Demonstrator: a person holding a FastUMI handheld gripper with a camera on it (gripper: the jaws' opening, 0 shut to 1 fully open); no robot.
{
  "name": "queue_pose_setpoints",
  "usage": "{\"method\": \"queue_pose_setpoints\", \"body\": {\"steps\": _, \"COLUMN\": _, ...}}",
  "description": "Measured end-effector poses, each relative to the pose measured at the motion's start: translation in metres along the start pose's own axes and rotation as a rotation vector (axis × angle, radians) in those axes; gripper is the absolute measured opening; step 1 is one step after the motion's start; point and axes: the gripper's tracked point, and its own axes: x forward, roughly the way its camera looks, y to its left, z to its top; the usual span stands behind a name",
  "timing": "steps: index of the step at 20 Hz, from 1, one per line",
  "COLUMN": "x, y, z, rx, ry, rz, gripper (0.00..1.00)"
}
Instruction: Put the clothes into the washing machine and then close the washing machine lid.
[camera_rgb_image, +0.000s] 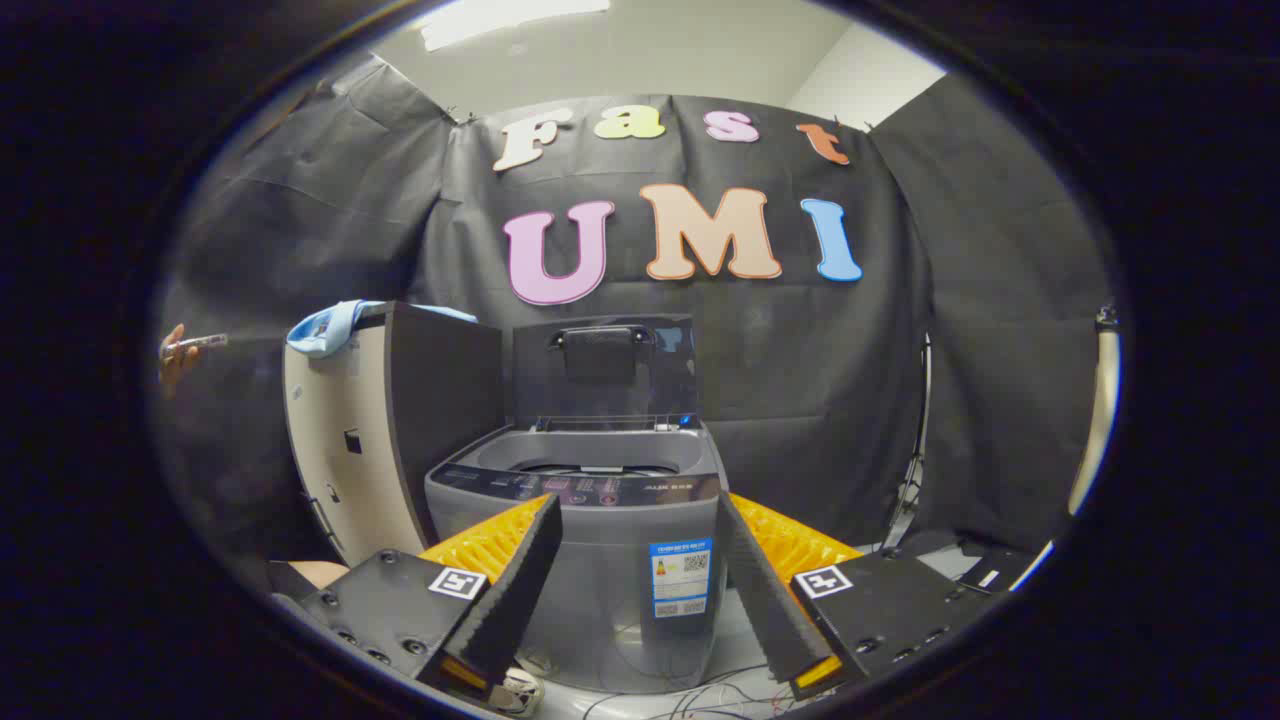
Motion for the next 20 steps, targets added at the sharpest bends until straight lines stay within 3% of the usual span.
{"method": "queue_pose_setpoints", "body": {"steps": 20, "x": -0.0063, "y": -0.0057, "z": -0.002, "rx": -0.033, "ry": 0.015, "rz": -0.017, "gripper": 0.96}}
